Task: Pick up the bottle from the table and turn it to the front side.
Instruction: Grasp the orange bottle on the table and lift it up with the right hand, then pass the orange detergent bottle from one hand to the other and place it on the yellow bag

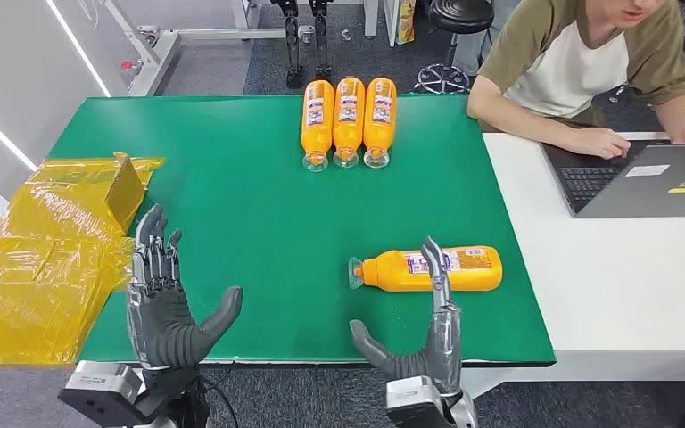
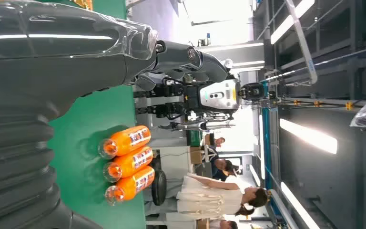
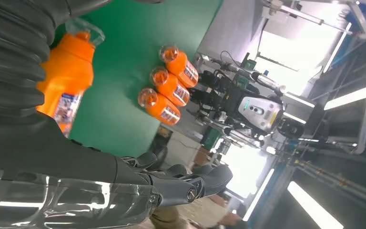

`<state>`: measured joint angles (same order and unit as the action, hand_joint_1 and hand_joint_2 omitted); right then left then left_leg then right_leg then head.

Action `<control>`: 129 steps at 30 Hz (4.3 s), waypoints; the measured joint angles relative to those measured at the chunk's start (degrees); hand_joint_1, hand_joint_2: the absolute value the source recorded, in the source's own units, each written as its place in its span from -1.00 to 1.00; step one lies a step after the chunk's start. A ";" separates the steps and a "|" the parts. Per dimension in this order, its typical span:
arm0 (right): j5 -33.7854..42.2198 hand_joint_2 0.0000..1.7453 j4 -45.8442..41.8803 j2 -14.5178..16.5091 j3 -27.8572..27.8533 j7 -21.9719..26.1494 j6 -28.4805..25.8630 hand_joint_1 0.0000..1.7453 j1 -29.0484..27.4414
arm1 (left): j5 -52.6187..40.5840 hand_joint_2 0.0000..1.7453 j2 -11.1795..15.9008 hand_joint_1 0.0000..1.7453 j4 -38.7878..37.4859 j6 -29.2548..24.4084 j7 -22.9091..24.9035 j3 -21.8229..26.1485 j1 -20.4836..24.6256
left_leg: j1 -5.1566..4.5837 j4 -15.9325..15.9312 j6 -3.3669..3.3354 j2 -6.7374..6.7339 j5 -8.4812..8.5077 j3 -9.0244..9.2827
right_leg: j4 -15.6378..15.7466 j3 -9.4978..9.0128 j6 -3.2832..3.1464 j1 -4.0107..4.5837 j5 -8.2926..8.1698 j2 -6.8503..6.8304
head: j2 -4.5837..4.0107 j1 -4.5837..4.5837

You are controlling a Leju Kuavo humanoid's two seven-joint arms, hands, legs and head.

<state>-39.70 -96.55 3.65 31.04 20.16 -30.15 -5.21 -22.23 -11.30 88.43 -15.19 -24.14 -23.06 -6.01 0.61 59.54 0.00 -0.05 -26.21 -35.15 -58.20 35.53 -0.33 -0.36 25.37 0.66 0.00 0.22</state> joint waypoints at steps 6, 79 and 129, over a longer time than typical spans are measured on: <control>-11.96 1.00 2.34 -5.45 -1.24 -9.28 8.67 -1.00 6.39 | -0.10 1.00 0.01 -1.00 -0.86 2.05 -1.04 0.00 0.50 | -0.02 0.04 -0.03 0.00 0.02 0.00 | 0.02 -0.03 0.04 -0.01 -0.07 0.01 | 0.00 -0.01; 2.53 1.00 42.50 -38.16 37.22 -20.62 58.19 1.00 57.16 | 5.81 1.00 0.84 -1.00 -6.30 -0.52 0.16 0.00 4.46 | -0.15 0.17 -0.39 0.34 0.26 -0.23 | 0.08 0.00 0.24 -0.15 -0.28 -0.31 | 0.00 -0.02; 0.65 1.00 21.05 -3.99 4.86 -10.47 13.63 1.00 17.26 | 9.10 1.00 -0.85 -1.00 -10.38 19.41 -3.07 -5.97 6.70 | -0.05 0.07 -0.34 0.55 0.24 -0.28 | 0.08 0.03 0.20 -0.04 -0.05 -0.47 | 0.00 -0.03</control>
<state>-39.05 -75.51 -0.33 35.90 9.69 -16.52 12.05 -13.13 -12.15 78.05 4.22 -27.21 -29.03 0.69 0.56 59.61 -0.34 0.50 -25.97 -35.43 -58.12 35.56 -0.13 -0.40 25.32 0.19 0.00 0.19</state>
